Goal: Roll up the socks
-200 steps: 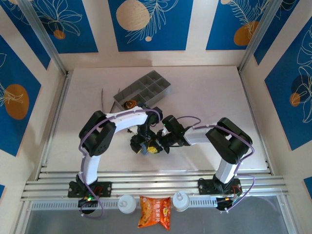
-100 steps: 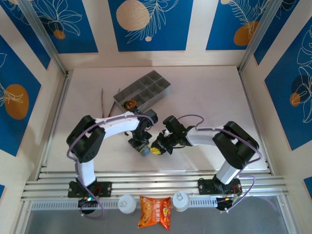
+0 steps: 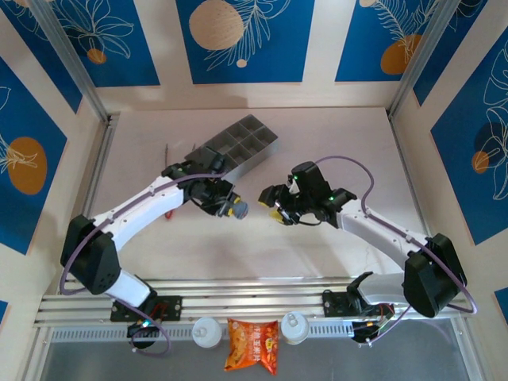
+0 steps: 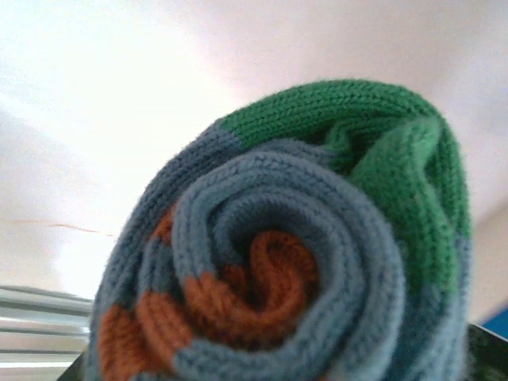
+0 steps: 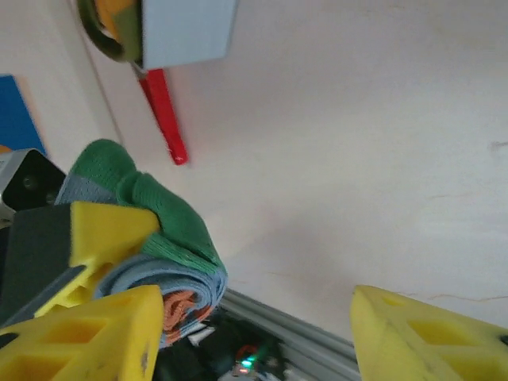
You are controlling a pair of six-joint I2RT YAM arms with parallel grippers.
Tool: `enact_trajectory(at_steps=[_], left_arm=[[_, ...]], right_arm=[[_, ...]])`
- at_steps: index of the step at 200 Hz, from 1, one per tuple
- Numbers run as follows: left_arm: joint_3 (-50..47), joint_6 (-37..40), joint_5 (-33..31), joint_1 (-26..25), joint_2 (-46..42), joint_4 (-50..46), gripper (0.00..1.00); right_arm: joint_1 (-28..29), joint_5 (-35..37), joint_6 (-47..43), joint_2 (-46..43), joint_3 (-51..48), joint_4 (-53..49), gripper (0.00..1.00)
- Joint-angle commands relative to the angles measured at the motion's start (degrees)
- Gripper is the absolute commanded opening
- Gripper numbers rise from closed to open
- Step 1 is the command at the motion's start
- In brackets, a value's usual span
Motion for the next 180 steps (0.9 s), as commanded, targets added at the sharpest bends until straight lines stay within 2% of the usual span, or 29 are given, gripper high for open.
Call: enact_trajectory(at_steps=[1,20,43,52,75,128,162,180], left_arm=[[0.97,-2.64,4.29,3.33,-1.56,9.85,0.00],[2.00,-1.37,2.85,5.46,-2.46,16.74,0.00],[-4.36,-3.86,-0.34,6.10,-4.76,35.16,0.00],[-7.66,-4.45,-2.26,6.02,-5.59,42.82,0.00],[-13.22,-5.08,-5.06,5.93,-5.59,57.44,0.00],[-16.75,-2.65,-4.68,5.80,-4.44,67.67,0.00],[-17.63,-2.42,-3.77,5.78,-3.91,68.76,0.00],[-18.17,-2.61,-3.85,5.80,-3.64,69.45,0.00]], right_arm=[[-2.74,-2.96,6.85,-2.07,0.36,10.44,0.67],[-5.70,-4.59,15.10,-0.98,0.34,16.53,0.69],[-6.79,-0.54,26.73,-0.72,1.03,19.20,0.72],[-6.51,1.55,31.62,-0.35,0.91,20.84,0.78],[-5.82,2.82,39.90,3.12,3.45,24.69,0.86],[-4.54,0.62,45.05,13.60,15.55,24.35,0.87],[-4.03,-0.58,49.28,18.44,18.33,29.33,0.86],[-3.99,-2.65,48.31,19.88,21.53,26.99,0.83]])
